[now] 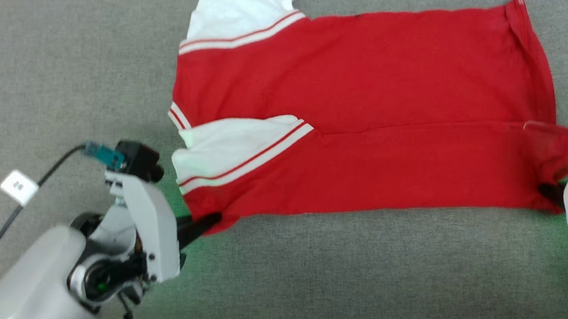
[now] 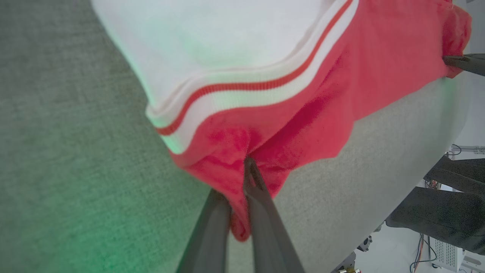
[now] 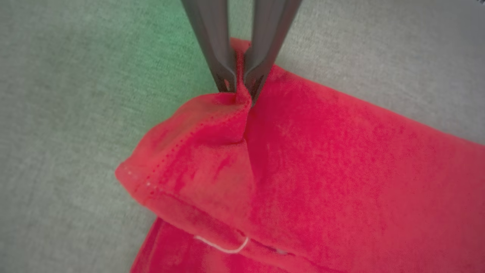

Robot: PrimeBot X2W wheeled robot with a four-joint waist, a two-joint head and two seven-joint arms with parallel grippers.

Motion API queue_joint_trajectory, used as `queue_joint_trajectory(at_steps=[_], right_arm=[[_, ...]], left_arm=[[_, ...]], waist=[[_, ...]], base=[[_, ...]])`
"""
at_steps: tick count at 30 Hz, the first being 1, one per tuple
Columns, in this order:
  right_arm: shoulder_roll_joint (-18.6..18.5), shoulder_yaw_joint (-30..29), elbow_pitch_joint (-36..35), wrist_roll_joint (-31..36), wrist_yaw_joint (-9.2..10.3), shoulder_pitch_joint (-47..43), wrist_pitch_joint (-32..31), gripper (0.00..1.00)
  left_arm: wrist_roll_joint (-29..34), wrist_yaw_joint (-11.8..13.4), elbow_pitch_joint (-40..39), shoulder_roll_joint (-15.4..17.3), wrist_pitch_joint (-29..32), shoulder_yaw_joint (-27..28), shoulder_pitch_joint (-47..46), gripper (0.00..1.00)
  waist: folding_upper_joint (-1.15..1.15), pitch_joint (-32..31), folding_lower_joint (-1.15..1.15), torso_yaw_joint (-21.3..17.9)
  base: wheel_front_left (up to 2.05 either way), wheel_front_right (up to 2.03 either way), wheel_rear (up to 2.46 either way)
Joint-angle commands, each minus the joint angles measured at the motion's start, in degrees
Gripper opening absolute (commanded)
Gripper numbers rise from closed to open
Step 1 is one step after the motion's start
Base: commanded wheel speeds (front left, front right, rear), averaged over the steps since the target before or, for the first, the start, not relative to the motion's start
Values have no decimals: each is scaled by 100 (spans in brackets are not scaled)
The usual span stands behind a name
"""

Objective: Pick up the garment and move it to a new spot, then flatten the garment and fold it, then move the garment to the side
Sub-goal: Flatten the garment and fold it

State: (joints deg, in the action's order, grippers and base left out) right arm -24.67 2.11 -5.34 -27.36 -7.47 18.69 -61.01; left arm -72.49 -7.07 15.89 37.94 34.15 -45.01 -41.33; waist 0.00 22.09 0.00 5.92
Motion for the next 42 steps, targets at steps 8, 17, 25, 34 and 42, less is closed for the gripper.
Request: queue_joint_trajectory(at_steps=[8,17,25,34,42], right_arm=[[-8,-180,-586,-228,-4,-812,-78,0],[86,-470,-1195,-323,-4,-1524,-170,0],[419,-811,-1359,-184,-3,-1570,488,100],[714,-777,-1274,270,-4,-1238,2212,100],[1080,-620,-616,835,-3,-730,4056,100]], left_arm=[[-150,90,-968,754,-428,175,947,0],[-181,461,-1972,1246,-756,261,1686,0],[-68,507,-2150,1244,-1525,509,2034,100],[262,665,-2050,937,-3523,1140,2690,100],[813,715,-1316,156,-4849,1597,2678,100]], waist=[[0,-211,0,-97],[0,-239,0,-85],[0,-400,0,-72],[0,-496,0,19],[0,-396,0,50]], base=[[0,0,0],[0,0,0],[0,0,0],[0,0,0],[0,0,0]])
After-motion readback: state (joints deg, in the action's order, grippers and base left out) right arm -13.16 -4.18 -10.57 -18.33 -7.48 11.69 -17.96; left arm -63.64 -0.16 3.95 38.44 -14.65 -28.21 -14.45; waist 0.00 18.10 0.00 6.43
